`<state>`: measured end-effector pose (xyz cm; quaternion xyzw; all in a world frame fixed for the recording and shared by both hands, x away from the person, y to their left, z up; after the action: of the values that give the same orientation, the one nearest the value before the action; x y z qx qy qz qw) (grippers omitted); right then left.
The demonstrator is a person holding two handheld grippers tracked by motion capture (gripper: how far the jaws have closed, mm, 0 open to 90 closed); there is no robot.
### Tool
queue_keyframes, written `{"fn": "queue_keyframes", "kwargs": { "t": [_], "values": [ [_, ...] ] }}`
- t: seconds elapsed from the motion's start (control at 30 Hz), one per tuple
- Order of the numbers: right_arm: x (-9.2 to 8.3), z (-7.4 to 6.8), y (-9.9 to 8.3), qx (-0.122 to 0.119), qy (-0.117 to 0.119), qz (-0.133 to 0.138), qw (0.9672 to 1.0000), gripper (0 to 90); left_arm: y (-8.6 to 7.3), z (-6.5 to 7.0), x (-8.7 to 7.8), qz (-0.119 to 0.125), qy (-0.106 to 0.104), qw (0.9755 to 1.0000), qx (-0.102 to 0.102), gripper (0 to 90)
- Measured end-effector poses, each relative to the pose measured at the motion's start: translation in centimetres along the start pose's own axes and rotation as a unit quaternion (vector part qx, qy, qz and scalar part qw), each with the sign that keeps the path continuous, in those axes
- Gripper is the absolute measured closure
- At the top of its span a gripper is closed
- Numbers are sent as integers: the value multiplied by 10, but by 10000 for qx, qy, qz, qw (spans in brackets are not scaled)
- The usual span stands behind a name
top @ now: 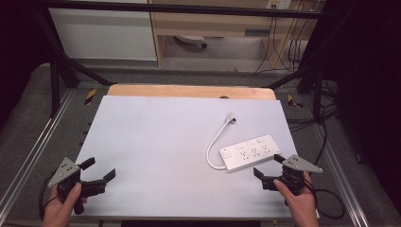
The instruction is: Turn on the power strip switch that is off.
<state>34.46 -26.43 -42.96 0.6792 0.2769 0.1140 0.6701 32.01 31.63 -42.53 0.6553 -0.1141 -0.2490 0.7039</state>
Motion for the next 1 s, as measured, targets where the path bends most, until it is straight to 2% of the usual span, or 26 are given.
{"fn": "queue_keyframes", "kwargs": {
  "t": [0.2, 0.53, 1.0],
  "values": [
    [5, 1, 2, 49, -19, -88, 9999, 25, 0, 0, 0, -13, -6, 10000, 12, 56],
    [14, 5, 4, -4, -52, -214, 9998, 25, 0, 1, 1, -22, -13, 10000, 20, 57],
    [27, 14, 13, 181, -159, -155, 9996, 23, 0, 1, 1, -12, -29, 10000, 26, 57]
  ]
}}
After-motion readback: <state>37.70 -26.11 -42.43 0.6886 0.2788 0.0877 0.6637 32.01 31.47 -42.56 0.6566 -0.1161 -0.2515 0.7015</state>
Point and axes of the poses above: each handheld gripper's, and its own axes: x roughly forward along the jaws, y roughly out of its top, z roughly to its right, the point moved 3 cm from there along x, roughly forward along the jaws, and after that the axes turned 12 degrees about z, right-handed, at the moved point
